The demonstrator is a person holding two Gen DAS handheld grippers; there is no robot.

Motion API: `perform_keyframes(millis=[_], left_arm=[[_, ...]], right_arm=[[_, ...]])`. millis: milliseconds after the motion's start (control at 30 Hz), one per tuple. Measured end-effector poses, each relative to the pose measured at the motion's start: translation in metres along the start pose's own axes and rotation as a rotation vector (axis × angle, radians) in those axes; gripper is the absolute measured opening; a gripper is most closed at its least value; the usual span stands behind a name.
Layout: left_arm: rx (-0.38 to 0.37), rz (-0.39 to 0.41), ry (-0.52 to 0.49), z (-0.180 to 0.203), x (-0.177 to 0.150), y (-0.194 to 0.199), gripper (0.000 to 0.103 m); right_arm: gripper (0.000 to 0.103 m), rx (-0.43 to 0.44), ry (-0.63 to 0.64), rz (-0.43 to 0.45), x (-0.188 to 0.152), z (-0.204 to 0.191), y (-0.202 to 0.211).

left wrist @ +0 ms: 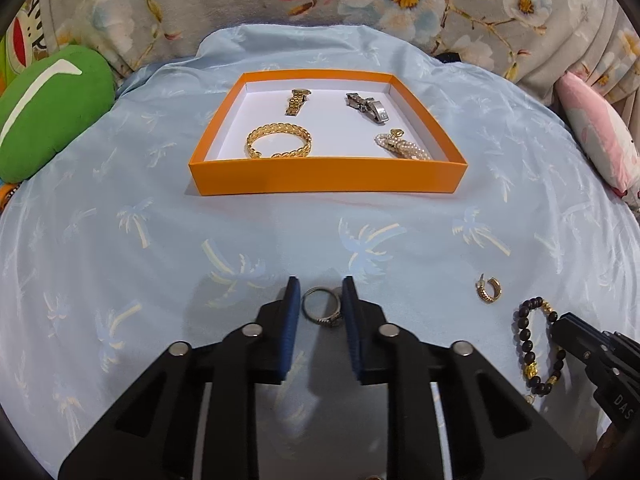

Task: Organize jewelry
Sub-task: 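Grasp the silver ring with the left gripper while the right gripper holds the bead bracelet, then lower the ring and bead bracelet into the orange box and open both grippers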

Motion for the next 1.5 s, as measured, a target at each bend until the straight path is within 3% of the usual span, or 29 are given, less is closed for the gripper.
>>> perform_keyframes(millis=[567,800,1100,1300,1500], left_arm=[[-0.031,0.043,0.048,-0.007,-0.008,0.027,0.019],[-0.037,0.075,0.058,-0.020,0.003,0.051,0.019],[-0.002,0.142,0.020,-0.037,0.071,0.048,0.019],[0.011,0.171,0.006,-0.046,0.132,0.014,0.019],[0.020,0.137,0.010,-0.055,0.169,-0.040,0.019]], right_arm=[[0.007,0.056,0.025,0.050,0.004,-0.015,0.014],[0.007,0.111,0.077,0.102,0.030,-0.045,0.033],[0.007,0.173,0.196,0.144,0.102,-0.108,0.018],[0.008,0.189,0.217,0.111,0.147,-0.136,-0.037],[0.008,0.193,0.208,0.047,0.168,-0.146,-0.099]])
Point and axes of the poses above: each gripper's, at about its wrist camera, not at the fingertips, and y roughly against the way its jaws point, z to its right, x to its top, the point moved 6 cm from there along -y, roughly the way its jaws point, and after that the axes turned 7 degrees about -y, right-handed, at the moved point
